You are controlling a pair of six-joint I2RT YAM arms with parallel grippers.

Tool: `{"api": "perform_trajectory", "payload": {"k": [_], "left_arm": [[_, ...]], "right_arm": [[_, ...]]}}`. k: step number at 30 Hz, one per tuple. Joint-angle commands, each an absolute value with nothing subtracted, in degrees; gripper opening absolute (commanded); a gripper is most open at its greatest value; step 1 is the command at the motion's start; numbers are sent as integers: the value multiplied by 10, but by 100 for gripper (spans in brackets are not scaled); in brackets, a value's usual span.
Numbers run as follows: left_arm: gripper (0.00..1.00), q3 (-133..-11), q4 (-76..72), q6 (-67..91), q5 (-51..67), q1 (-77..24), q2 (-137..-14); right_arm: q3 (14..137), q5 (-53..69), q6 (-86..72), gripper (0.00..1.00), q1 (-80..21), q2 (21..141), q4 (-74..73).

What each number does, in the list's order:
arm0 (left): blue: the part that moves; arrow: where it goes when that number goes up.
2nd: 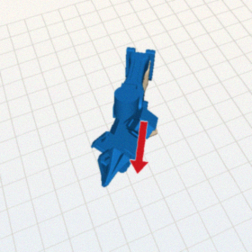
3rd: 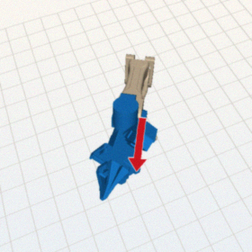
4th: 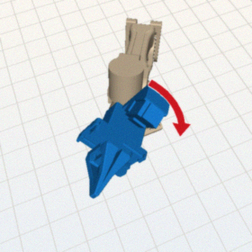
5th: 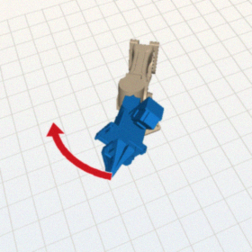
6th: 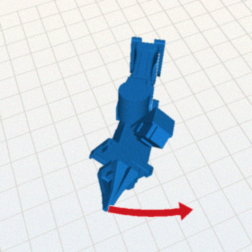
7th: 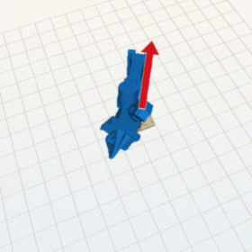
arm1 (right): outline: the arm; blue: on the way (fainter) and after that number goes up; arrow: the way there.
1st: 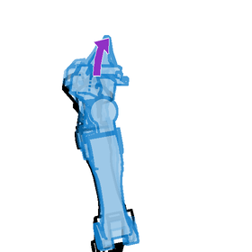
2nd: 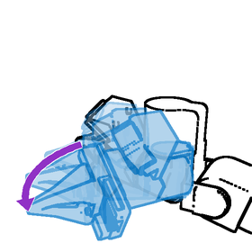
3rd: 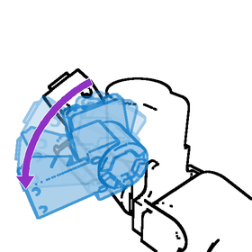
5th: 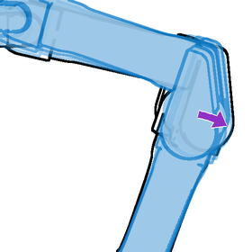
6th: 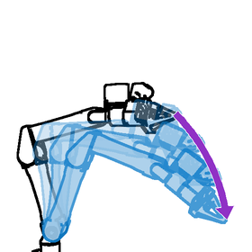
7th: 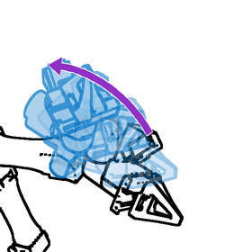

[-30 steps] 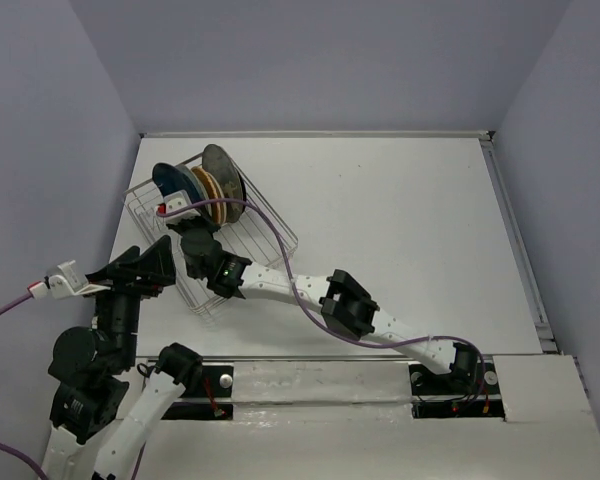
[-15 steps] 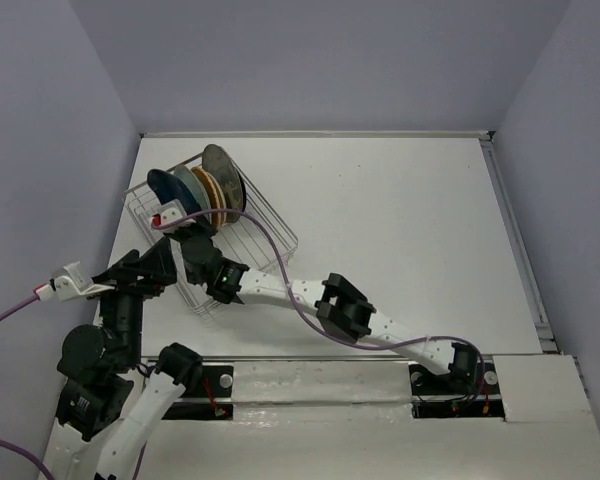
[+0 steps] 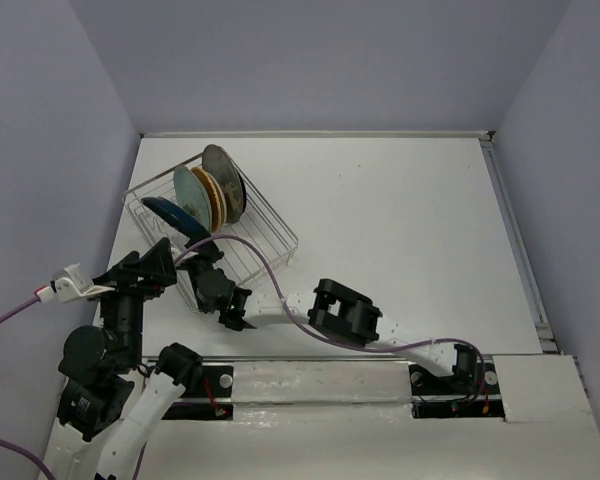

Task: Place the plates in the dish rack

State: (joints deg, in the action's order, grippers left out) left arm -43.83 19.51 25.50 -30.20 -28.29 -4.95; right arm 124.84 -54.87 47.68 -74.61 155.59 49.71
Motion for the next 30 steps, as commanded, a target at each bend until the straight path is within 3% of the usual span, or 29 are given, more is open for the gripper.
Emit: {"api": "perform_trajectory", "payload": {"k": [1, 12, 19, 30], "left_arm": [[99, -432, 169, 258, -307, -287, -44], [99, -434, 170, 273, -286, -287, -47], [99, -445, 171, 269, -285, -287, -53], [99, -436, 156, 281, -273, -286, -62]], "right_arm": [[1172, -606, 540, 7, -738, 1501, 562], [1038, -626, 518, 7, -720, 1412, 592], [920, -604, 328, 7, -720, 1324, 440], [706, -599, 235, 7, -720, 1175, 443]]}}
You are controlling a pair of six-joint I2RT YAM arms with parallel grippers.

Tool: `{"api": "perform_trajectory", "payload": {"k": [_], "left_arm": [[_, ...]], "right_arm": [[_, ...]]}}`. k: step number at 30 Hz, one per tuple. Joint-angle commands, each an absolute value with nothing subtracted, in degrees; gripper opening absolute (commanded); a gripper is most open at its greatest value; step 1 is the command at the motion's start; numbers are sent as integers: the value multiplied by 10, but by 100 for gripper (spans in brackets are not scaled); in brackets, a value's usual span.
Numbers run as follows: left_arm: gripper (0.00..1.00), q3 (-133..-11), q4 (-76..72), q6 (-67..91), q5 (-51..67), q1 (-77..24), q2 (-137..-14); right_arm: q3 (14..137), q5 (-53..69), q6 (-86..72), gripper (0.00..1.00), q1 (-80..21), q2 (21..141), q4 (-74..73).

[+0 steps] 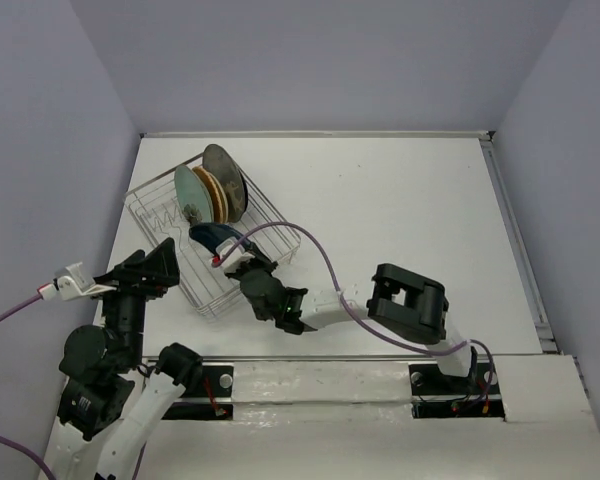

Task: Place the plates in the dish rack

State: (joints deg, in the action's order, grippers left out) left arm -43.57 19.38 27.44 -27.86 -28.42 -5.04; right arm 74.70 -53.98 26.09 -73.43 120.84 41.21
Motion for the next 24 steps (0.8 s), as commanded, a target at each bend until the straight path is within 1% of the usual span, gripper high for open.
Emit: {"api": "perform_trajectory", "payload": {"k": [1, 6, 7, 11, 15, 17, 20, 24], "left_arm": [[99, -436, 154, 284, -270, -287, -63], [99, -425, 145, 289, -265, -286, -70], [99, -424, 142, 290, -264, -286, -72], [99, -420, 125, 292, -250, -286, -89], [99, -421, 117, 291, -244, -286, -96], [99, -418, 113, 291, -243, -286, -97], [99, -417, 110, 287, -244, -286, -98], [99, -424, 110, 275, -244, -286, -108]], "right_arm": [[696, -599, 231, 7, -720, 1165, 444], [622, -618, 218, 7, -713, 1119, 441], [591, -621, 210, 7, -713, 1108, 437], [526, -623, 103, 7, -669, 1036, 351], [484, -631, 86, 7, -635, 1007, 341], [474, -615, 83, 7, -621, 984, 336], [489, -600, 83, 7, -621, 959, 312], [588, -580, 26, 7, -627, 932, 217]]}}
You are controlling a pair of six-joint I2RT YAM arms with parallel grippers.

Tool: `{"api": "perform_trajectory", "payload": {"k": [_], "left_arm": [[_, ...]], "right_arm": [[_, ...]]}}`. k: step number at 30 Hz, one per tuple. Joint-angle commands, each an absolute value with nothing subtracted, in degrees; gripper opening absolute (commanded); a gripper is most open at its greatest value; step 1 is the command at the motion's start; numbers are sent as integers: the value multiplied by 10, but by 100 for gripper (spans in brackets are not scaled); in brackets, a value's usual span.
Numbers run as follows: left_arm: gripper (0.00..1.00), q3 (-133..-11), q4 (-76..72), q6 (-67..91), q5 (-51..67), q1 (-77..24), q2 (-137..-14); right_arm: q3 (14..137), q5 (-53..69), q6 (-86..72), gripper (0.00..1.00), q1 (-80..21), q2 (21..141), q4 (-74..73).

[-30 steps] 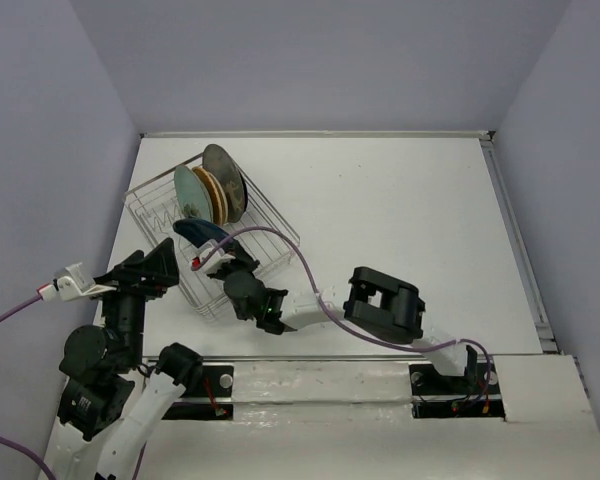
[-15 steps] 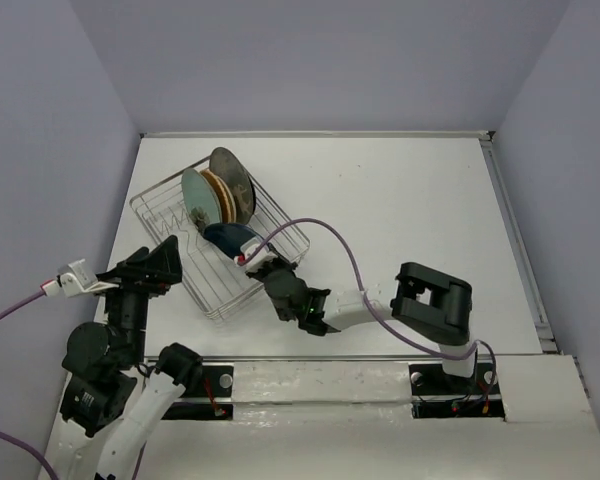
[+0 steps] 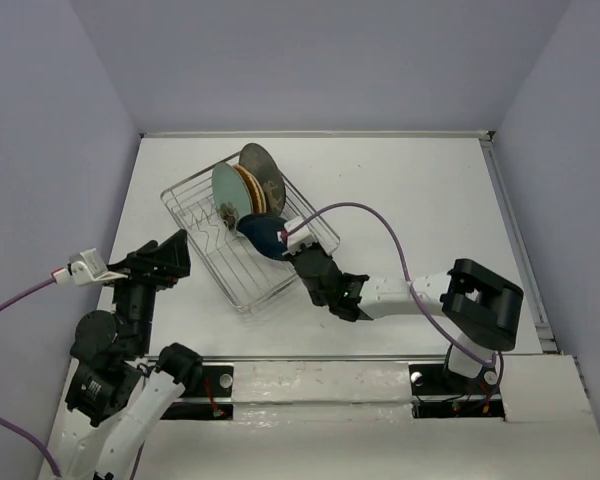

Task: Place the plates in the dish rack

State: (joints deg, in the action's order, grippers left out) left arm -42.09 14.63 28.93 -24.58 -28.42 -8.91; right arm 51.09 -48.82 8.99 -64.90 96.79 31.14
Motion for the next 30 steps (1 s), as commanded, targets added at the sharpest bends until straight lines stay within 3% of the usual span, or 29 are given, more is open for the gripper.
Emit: {"api": "perform_trajectory", "payload": {"k": [1, 6, 21, 25, 30], "left_arm": [[99, -427, 112, 266, -246, -286, -109], [99, -455, 131, 239, -251, -286, -126], [99, -456, 156, 261, -225, -287, -127], [99, -462, 157, 262, -234, -287, -126], [99, -501, 151, 267, -252, -286, -120]], "right_arm": [[609, -574, -21, 7, -632, 926, 162], [714, -539, -82, 7, -657, 918, 89], [890, -574, -94, 7, -670, 1030, 94], [993, -648, -8, 7, -683, 1126, 126], [1136, -713, 196, 7, -689, 1269, 278]]}}
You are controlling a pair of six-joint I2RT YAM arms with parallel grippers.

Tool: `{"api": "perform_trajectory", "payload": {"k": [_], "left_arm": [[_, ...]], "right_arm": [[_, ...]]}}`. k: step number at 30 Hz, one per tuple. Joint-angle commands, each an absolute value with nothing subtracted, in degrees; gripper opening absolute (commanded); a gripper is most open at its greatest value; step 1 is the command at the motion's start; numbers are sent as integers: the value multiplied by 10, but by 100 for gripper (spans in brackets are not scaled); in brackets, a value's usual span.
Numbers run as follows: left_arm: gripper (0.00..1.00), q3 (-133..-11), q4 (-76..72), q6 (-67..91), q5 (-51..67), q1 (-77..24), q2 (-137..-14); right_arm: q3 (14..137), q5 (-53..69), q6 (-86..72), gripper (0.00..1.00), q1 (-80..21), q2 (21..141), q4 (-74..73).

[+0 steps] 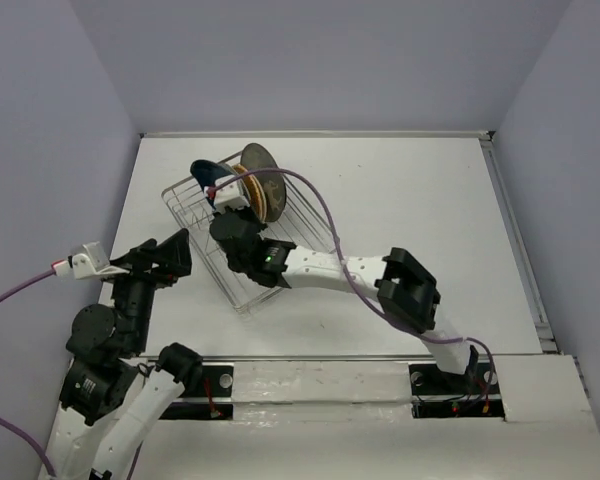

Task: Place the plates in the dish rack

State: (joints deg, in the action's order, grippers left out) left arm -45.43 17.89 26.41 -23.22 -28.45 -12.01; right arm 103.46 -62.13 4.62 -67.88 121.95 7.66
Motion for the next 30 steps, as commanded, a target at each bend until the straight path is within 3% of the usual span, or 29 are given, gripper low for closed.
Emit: {"api": "perform_trajectory", "payload": {"k": [1, 4, 7, 17, 30], "left_arm": [[99, -507, 147, 266, -263, -287, -118], [99, -525, 140, 261, -284, -287, -106], [99, -532, 137, 258, -289, -289, -100], [99, -514, 138, 261, -284, -294, -92], [99, -495, 134, 265, -278, -294, -105]], "right_arm": [[1167, -719, 266, 7, -689, 1287, 349], [1230, -736, 399, 7, -689, 1365, 457], [1316, -740, 451, 7, -695, 1427, 473], [1339, -722, 268, 7, -700, 1439, 277], [1372, -707, 328, 7, -706, 1431, 307]]}}
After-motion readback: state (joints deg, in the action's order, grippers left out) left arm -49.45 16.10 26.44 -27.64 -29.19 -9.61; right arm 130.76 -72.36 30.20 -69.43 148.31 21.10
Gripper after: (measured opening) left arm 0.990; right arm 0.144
